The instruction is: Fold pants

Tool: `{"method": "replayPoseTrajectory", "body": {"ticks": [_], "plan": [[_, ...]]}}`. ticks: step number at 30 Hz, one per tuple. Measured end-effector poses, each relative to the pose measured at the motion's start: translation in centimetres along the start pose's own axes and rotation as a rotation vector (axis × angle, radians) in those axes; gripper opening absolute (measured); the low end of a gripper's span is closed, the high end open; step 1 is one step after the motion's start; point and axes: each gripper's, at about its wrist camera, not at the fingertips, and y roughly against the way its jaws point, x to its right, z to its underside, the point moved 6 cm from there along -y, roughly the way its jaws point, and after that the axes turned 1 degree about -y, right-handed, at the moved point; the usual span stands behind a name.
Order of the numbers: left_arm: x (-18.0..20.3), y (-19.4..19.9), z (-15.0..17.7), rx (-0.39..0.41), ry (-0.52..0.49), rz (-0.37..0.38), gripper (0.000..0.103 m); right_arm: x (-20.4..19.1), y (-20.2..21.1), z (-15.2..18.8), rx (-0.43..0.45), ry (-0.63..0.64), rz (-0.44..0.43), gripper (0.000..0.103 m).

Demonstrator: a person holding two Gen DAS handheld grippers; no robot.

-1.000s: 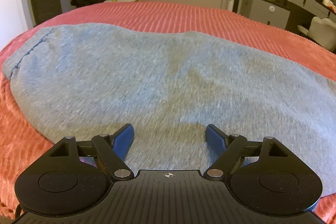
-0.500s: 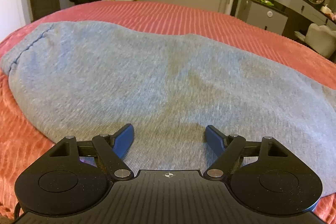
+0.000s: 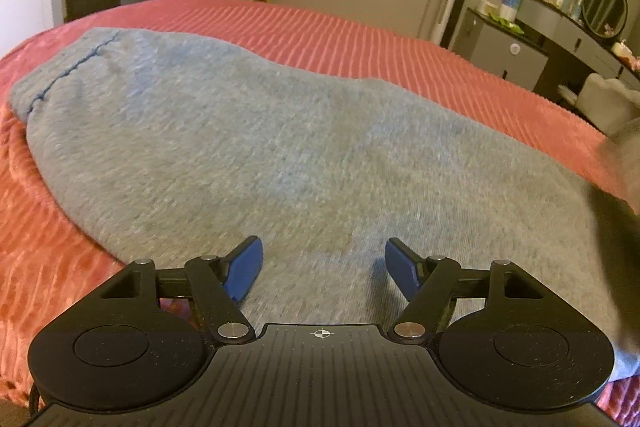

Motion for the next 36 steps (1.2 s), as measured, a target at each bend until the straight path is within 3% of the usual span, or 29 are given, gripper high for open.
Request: {"method": "replayPoseTrajectory", "body": {"ticks": [1,2,3,5,7,9,11,13,17,20,23,26,30,33,34,35,36], "plan": [[-0.2,0.1,0.0,-0.001,0.012,0.007,0.075,-0.6,-0.9,1.0,-0.058,-0.011,-0.032,0.023],[-0.5,0.1,-0.1,-0.003,0.025,0.013,0.075,-0.7,-2.0,2.2,-0.138,-0.059,-0.074,0.034],[-0.7,0.1,-0.1,-0.004,0.038,0.022,0.075,-0.4,-2.3,3.0,-0.167,-0.124,-0.103,0.039],[-0.7,0.1,-0.2,-0.004,0.052,0.031,0.075,1.3,-1.8,3.8,-0.132,-0.292,-0.128,0.057],[-0.4,-0.1,-0.1,-0.008,0.038,0.036,0.075,5.3,-0.4,4.5,-0.047,-0.548,-0.119,0.064],[0.2,-0.3,0.0,-0.012,0.008,0.046,0.075,9.1,0.7,6.1,-0.014,-0.742,-0.054,0.062],[1.1,-0.1,0.1,-0.019,-0.030,0.075,0.073,11.4,1.5,7.5,-0.029,-0.785,0.035,0.018],[2.7,0.5,0.0,-0.022,-0.084,0.128,0.073,12.7,3.2,8.5,0.017,-0.801,0.100,0.011],[7.9,2.1,-0.8,-0.020,-0.183,0.302,0.075,14.3,6.2,9.8,0.163,-0.902,0.112,0.014],[12.7,1.4,-1.9,-0.107,-0.147,0.479,0.075,14.0,6.4,10.6,0.183,-0.958,0.087,0.014],[17.2,-0.9,-2.8,-0.228,-0.114,0.598,0.075,14.3,6.8,10.9,0.194,-0.969,0.063,0.019],[20.6,-3.8,-2.8,-0.330,-0.105,0.611,0.066,13.8,6.4,10.8,0.214,-0.976,0.022,0.029],[23.7,-7.5,-0.8,-0.515,-0.071,0.633,0.061,14.4,6.2,11.5,0.221,-1.017,-0.027,0.029],[24.8,-9.3,0.2,-0.548,-0.049,0.640,0.061,14.8,5.7,11.8,0.223,-1.052,-0.056,0.029],[25.0,-9.7,0.2,-0.557,-0.017,0.641,0.051,14.9,5.5,11.8,0.222,-1.058,-0.063,0.029],[25.1,-9.8,0.4,-0.567,0.006,0.629,0.024,14.8,5.4,11.8,0.221,-1.062,-0.069,0.029],[25.2,-10.0,0.5,-0.581,0.017,0.621,0.018,14.8,5.4,11.8,0.222,-1.062,-0.078,0.029]]}}
